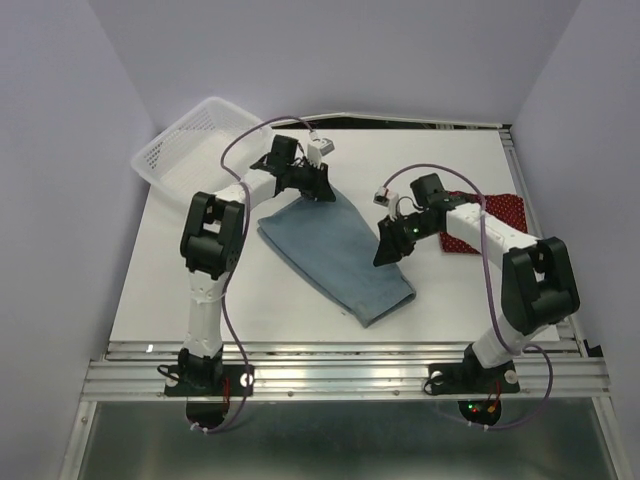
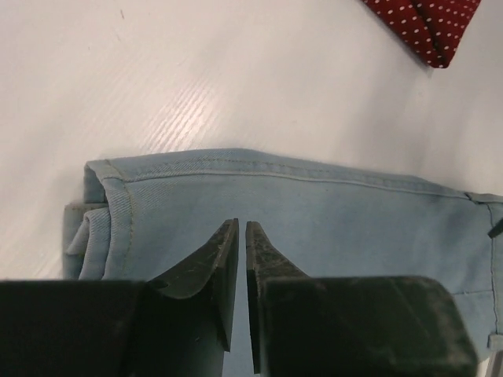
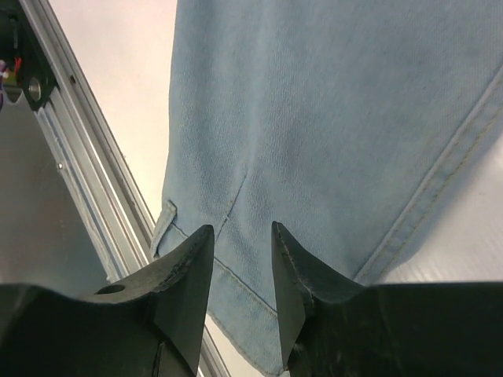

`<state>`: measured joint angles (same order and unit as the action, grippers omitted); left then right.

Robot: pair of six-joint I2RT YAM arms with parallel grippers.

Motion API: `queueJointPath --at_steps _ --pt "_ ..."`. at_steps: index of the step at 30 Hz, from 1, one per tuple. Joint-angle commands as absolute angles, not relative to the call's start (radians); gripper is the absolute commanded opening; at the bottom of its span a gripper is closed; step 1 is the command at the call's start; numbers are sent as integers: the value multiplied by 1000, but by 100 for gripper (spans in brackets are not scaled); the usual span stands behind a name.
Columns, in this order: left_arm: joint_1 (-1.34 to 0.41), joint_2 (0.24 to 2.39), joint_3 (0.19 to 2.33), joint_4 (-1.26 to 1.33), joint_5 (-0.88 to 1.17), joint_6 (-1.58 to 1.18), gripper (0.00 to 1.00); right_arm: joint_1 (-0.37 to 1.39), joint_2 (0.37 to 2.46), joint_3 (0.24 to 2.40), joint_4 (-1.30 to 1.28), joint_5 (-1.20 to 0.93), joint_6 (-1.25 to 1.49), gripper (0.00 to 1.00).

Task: Fold and stack the skirts
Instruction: Fold the skirt

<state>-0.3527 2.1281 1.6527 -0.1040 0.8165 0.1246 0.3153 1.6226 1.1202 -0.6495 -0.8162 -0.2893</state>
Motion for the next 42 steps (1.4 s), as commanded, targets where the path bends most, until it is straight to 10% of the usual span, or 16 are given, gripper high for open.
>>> queueJointPath --at_steps 1,8,17,27,33,42 --pt "-351 2259 1750 24 816 -39 20 316 1672 1069 -663 -847 -319 41" --pt "-336 2494 1983 28 857 -207 21 316 1860 1075 -733 -910 -338 38" --pt "-328 2285 2045 -323 800 179 49 339 2034 1071 -582 -1117 -172 42" --pt "-330 1495 1415 -368 479 454 52 440 1962 1038 164 -1003 455 48" --pt "-448 1252 1105 -414 281 555 53 388 1732 1045 51 -918 352 53" --pt "-416 1465 1093 -318 232 380 47 388 1902 1281 -359 -758 -26 49"
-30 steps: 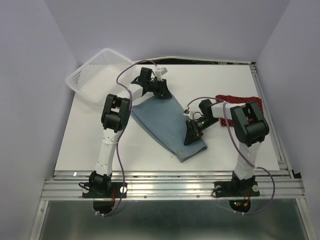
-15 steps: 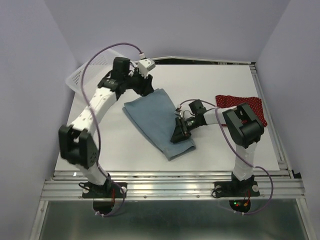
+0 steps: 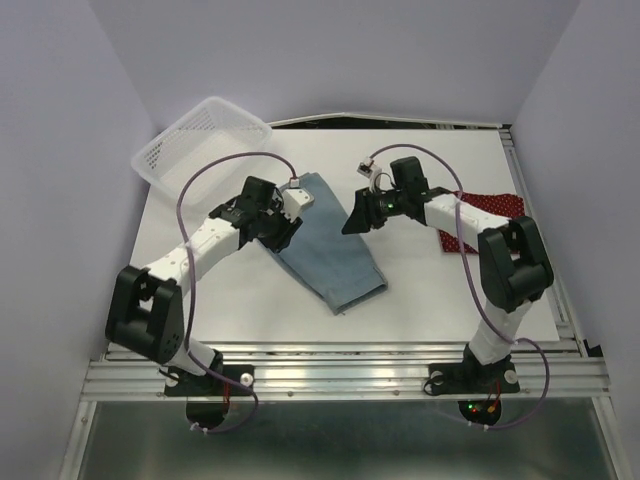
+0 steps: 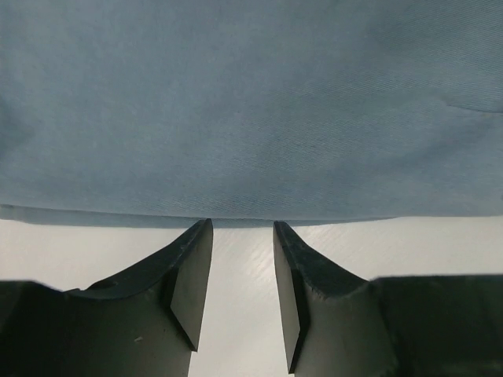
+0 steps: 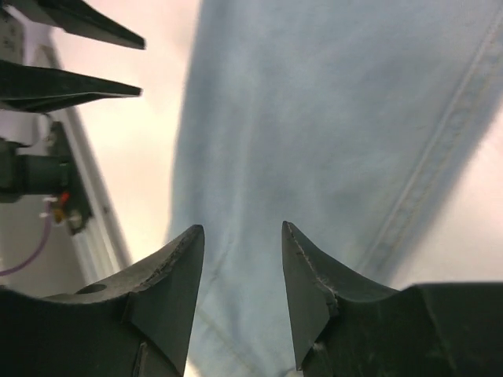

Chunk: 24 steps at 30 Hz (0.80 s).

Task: Fold and stack the skirts
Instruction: Fold the skirt

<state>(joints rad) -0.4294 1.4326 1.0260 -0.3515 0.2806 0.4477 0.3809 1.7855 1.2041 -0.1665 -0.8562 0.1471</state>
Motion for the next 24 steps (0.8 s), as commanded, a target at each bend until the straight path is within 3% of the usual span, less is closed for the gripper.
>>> queueJointPath --at_steps 1,12,19,24 --pt "-411 1491 1113 -327 230 377 47 388 1919 1281 -368 -752 -31 49" --pt "-403 1873 1317 -357 276 440 42 388 1887 1059 -367 -704 32 49" --pt "-411 2095 1506 -359 304 424 41 379 1829 1095 -393 -683 84 51" --pt "-410 2134 1591 -315 311 374 45 305 1738 1140 -425 -647 173 64"
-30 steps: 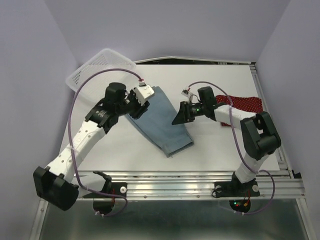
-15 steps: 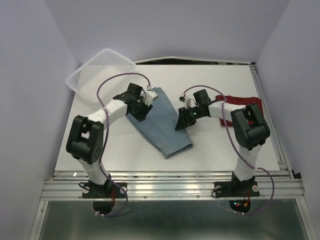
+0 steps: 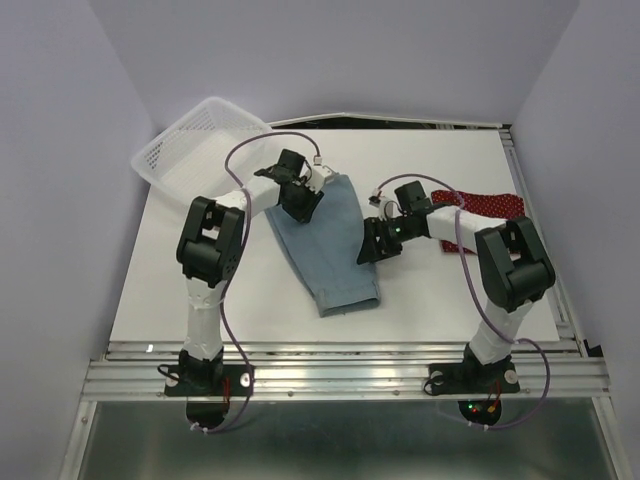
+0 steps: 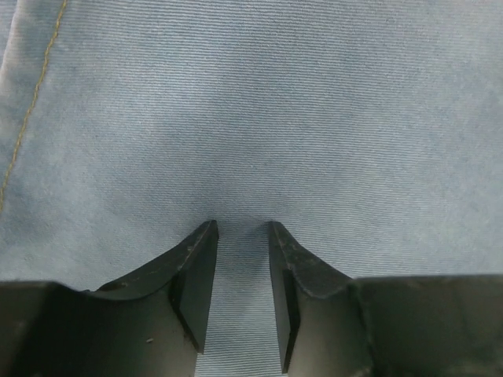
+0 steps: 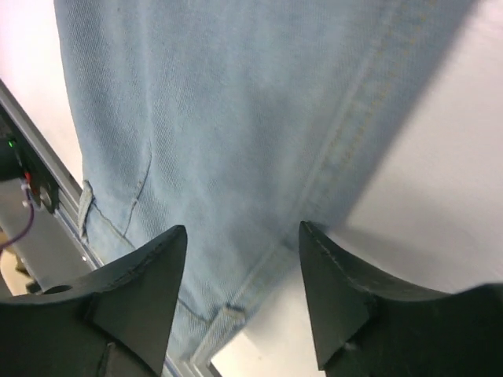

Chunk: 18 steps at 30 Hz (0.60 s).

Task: Fold and stack the skirts
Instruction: Fold the skirt

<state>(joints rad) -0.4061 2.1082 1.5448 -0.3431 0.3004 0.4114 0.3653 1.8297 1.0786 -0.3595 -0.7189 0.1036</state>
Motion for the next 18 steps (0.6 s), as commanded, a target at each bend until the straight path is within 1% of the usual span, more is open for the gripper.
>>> queueJointPath --at_steps 1,2,3,4,6,7,8,9,10,11,12,13,14,15,18 --pt "-408 2120 1586 -302 310 367 46 295 1724 1138 -437 -646 192 66" --pt "-405 2074 1576 -290 317 354 48 273 1691 1120 -458 -640 239 74" --pt "-402 2041 1557 -278 327 353 49 264 1671 1099 -462 -634 268 79" --pt "-397 2002 1536 -262 331 353 50 255 1646 1071 -460 -629 288 81" --pt "-394 1857 1444 -204 324 368 54 246 1568 982 -453 -580 349 93" --pt "-396 1806 1380 -175 327 377 58 245 1545 948 -443 -569 386 97" --pt "-397 1699 1344 -160 325 386 62 245 1526 915 -413 -580 402 97" --pt "-399 1643 1310 -144 325 396 70 245 1508 876 -384 -609 428 97" --pt "-405 1546 1251 -127 318 417 81 245 1473 798 -317 -662 489 97" --pt "-411 1505 1226 -124 318 428 82 245 1457 760 -316 -688 515 97" --pt "-417 1462 1201 -123 301 437 83 245 1450 726 -248 -734 538 97" --pt "-422 1424 1145 -111 299 451 87 245 1448 674 -214 -753 561 97" --pt "-423 1342 1117 -100 304 454 94 245 1453 658 -169 -773 584 96" --pt "-423 1298 1083 -86 313 454 99 245 1460 650 -158 -791 589 95" --pt "-431 1149 962 -43 350 437 99 245 1514 621 -115 -799 588 93"
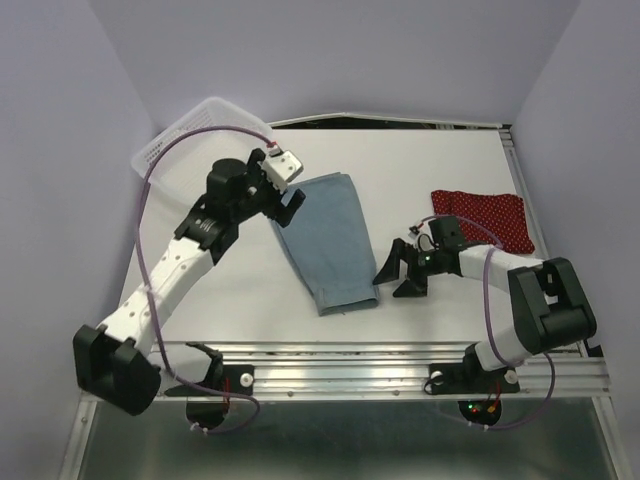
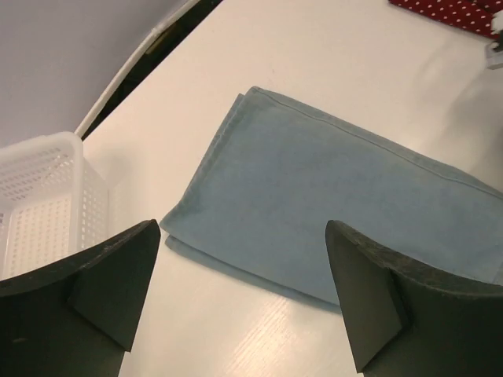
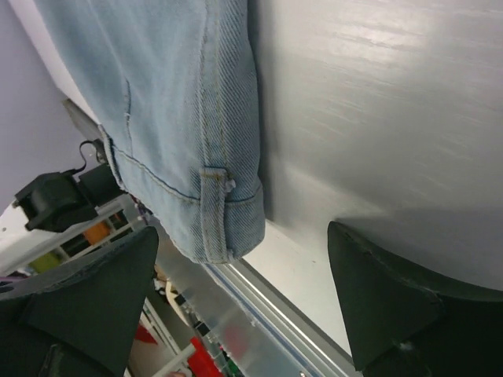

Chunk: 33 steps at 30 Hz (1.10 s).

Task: Fold and stack the skirts
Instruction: Fold the skirt

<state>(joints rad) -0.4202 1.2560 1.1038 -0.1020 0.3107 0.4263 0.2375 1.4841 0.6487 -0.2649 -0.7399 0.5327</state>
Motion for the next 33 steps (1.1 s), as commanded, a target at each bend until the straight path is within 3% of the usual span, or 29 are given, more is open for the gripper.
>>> queueJointPath --at_steps 1,5,9,10,13,15,20,29,33 --pt "-436 1120 918 -40 366 434 99 245 1534 617 -103 -798 580 93" --pt "-514 1026 810 -69 402 457 99 255 1663 652 -86 -822 561 90" --pt "-794 1015 652 21 -46 456 99 305 1753 701 -61 -859 578 81" --pt "-834 1019 608 52 -70 469 99 314 1776 724 -63 -876 581 78" --pt "-957 1028 565 93 -165 509 99 314 1810 784 -98 -911 577 67" --pt "-1050 1041 537 143 -222 569 99 314 1825 811 -123 -933 598 53" --pt "-1150 1167 598 159 -261 578 99 314 1818 845 -120 -1005 660 26" --pt "-1255 1276 601 274 -276 607 99 314 1827 873 -121 -1039 742 1" --pt "-1262 1319 629 278 -270 577 99 314 1836 876 -121 -1042 753 1"
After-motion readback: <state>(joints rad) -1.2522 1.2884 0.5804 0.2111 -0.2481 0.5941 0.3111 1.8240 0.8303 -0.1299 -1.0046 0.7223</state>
